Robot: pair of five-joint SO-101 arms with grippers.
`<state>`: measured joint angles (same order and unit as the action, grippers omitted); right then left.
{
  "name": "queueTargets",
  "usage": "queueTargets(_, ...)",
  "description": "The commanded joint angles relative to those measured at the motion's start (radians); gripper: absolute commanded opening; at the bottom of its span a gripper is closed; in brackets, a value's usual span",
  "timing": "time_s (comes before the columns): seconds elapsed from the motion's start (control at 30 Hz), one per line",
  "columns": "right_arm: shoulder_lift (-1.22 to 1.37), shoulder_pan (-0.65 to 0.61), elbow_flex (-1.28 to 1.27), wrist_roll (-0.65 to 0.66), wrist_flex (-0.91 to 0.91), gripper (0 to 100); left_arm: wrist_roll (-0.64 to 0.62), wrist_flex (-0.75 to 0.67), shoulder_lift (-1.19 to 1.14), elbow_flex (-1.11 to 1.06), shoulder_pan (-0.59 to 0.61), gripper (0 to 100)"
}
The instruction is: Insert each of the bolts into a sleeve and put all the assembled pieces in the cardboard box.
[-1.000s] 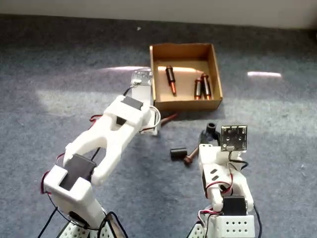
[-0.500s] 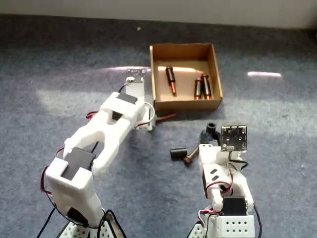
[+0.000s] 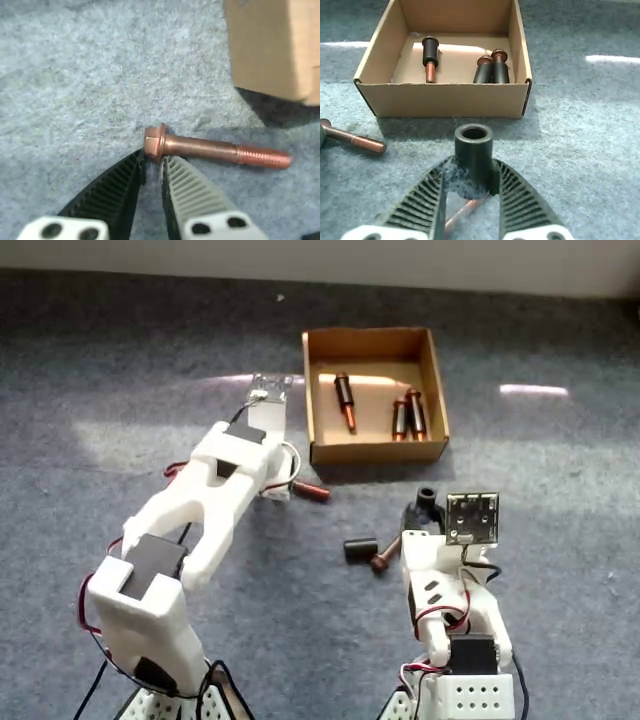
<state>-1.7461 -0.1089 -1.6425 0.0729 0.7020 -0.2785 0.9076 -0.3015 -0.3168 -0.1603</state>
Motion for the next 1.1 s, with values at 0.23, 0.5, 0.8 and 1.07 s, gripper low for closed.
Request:
queueTargets(0.23, -0.024, -0.015, 0.004, 0.012, -0.03, 0.6, -0.077, 0.104, 0.008, 0.133, 0.203, 9)
queueTargets(0.5, -0.025, -0.018, 0.004, 0.012, -0.03, 0.6, -0.249, 0.396, 0.007, 0.312, 0.188, 9)
queueTargets(0.8, -0.025, -0.018, 0.004, 0.012, -0.03, 0.6, -0.358, 0.425, -0.001, 0.332, 0.068, 9)
queueTargets(1.07, -0.025, -0.018, 0.004, 0.012, -0.03, 0.6, -0.359, 0.298, -0.005, 0.32, 0.058, 9)
